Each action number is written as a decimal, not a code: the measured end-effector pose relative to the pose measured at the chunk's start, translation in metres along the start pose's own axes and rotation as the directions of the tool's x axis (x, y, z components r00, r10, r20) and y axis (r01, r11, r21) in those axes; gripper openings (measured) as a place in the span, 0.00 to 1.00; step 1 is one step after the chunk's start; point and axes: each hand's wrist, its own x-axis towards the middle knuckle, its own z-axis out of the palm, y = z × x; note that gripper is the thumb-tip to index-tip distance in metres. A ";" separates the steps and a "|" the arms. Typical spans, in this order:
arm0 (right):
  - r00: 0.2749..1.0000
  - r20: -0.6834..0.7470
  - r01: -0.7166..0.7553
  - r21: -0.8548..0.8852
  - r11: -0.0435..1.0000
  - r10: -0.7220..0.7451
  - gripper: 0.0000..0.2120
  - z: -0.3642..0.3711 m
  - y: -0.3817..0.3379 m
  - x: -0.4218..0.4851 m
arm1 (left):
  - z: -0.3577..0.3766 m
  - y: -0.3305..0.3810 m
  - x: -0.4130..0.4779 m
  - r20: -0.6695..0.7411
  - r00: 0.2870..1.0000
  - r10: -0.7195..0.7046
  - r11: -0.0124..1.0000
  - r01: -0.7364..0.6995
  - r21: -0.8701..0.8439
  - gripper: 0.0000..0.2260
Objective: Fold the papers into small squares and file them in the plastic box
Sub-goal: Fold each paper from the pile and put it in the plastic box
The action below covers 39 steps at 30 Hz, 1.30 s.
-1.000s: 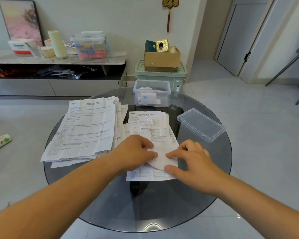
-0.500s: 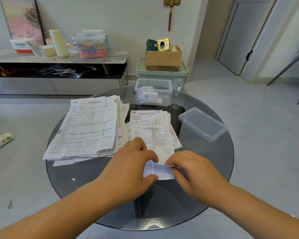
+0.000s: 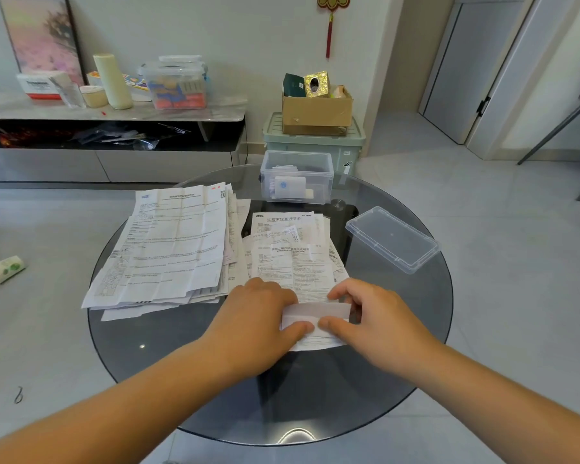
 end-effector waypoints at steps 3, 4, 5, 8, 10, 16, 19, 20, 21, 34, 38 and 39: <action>0.998 0.023 -0.050 -0.001 0.999 0.050 0.16 -0.002 -0.002 0.002 | 0.005 0.001 0.005 0.030 0.996 -0.084 0.996 0.083 0.035 0.17; 0.997 0.026 -0.066 -0.027 0.997 0.067 0.17 -0.003 -0.002 0.002 | 0.006 0.000 0.007 0.046 0.991 -0.124 0.992 0.122 0.039 0.19; 0.996 0.027 -0.079 -0.063 0.995 0.081 0.18 -0.004 -0.003 0.003 | 0.005 0.000 0.009 0.060 0.985 -0.159 0.987 0.157 0.035 0.20; 0.993 0.018 -0.114 -0.180 0.977 0.120 0.19 -0.004 -0.007 0.005 | 0.002 -0.001 0.014 0.096 0.974 -0.207 0.978 0.208 0.000 0.21; 0.986 0.011 -0.160 -0.212 0.964 0.166 0.20 -0.007 -0.010 0.008 | -0.001 -0.002 0.016 0.128 0.970 -0.205 0.978 0.207 -0.001 0.22; 0.956 0.062 -0.284 -0.064 0.957 0.288 0.22 -0.020 -0.004 0.015 | -0.008 -0.004 0.020 0.206 0.965 -0.162 0.984 0.173 -0.035 0.22; 0.977 0.052 -0.208 -0.007 0.978 0.208 0.19 -0.019 -0.005 0.012 | -0.009 -0.004 0.022 0.199 0.969 -0.147 0.987 0.157 -0.034 0.22; 0.986 0.044 -0.159 -0.005 0.987 0.159 0.18 -0.019 -0.004 0.011 | -0.009 -0.004 0.023 0.197 0.970 -0.142 0.987 0.153 -0.040 0.22; 0.994 0.041 -0.100 -0.020 0.995 0.100 0.16 -0.018 -0.004 0.009 | -0.009 -0.004 0.023 0.198 0.970 -0.139 0.987 0.151 -0.047 0.22; 0.970 0.150 0.207 -0.110 0.972 -0.189 0.13 -0.011 0.001 -0.004 | -0.019 0.002 0.016 0.210 0.978 0.012 0.965 0.045 -0.260 0.10; 0.952 0.178 0.278 -0.160 0.947 -0.249 0.27 -0.011 0.004 -0.010 | -0.029 0.004 0.005 0.341 0.933 0.117 0.951 -0.006 -0.310 0.12; 0.947 0.186 0.296 -0.175 0.939 -0.263 0.28 -0.010 0.003 -0.011 | -0.031 0.004 0.002 0.367 0.919 0.145 0.952 -0.029 -0.304 0.13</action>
